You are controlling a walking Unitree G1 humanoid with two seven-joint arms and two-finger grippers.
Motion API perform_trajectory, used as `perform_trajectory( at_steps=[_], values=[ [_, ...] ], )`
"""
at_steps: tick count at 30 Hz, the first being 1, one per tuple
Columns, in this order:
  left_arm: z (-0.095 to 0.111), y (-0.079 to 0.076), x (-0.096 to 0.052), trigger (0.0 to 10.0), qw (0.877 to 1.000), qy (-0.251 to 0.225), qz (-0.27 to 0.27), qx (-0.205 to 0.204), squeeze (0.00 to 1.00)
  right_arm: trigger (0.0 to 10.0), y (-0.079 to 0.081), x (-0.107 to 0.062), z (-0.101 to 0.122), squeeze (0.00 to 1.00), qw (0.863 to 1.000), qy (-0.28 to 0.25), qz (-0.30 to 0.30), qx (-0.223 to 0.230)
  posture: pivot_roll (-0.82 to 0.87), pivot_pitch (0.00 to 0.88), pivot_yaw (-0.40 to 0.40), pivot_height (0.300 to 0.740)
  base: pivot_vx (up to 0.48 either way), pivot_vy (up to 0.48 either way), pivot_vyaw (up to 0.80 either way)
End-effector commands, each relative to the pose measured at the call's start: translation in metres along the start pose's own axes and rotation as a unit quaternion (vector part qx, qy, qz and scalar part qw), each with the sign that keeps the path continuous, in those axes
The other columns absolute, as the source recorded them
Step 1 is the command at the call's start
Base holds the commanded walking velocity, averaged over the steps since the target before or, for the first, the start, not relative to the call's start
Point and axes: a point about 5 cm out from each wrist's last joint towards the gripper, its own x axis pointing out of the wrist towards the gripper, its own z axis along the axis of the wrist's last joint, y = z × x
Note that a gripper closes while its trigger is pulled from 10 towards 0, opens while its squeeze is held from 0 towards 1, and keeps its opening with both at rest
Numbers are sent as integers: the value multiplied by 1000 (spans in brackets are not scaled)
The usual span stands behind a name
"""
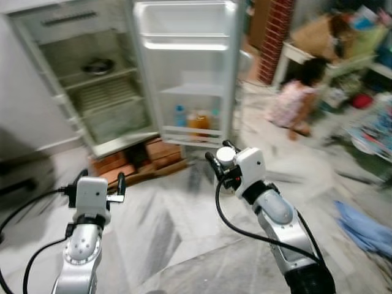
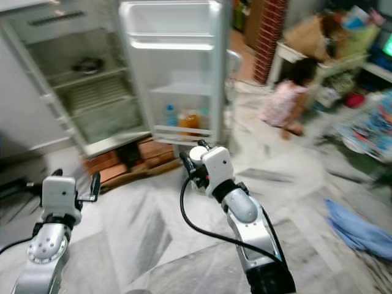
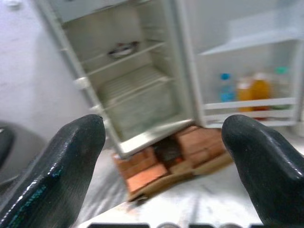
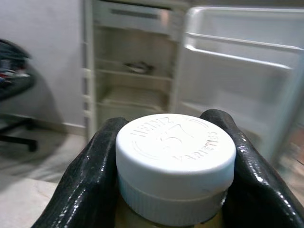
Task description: Restocking fridge
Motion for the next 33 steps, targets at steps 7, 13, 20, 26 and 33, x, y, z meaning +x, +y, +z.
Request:
perform_trajectory(
  at_steps=[7,13,20,26,33],
  values=[
    [4,-10,2,10000,1000,-6,-16,-3,0,10000,-14,0,11,0,1000,-21,-14,-16,-48,63,41,740,393,0,774],
    [3,-12,2,10000,1000,-6,-26,-3,0,10000,-15,0,10,0,999,-20,-29,-18,-49,65,40,740,480,0,337],
    [5,-13,4,10000,1000,-9,-30,0,0,10000,-16,2,13,0,999,-28,-36,-13,-49,66,39,740,476,0,0],
    [6,-15,4,10000,999,-10,-33,3,0,10000,-19,2,13,0,998,-28,-45,-16,-47,64,36,740,466,0,0],
    [5,-16,4,10000,999,-7,-32,3,0,10000,-16,2,10,0,999,-26,-40,-16,-43,62,33,740,443,0,0]
  ],
)
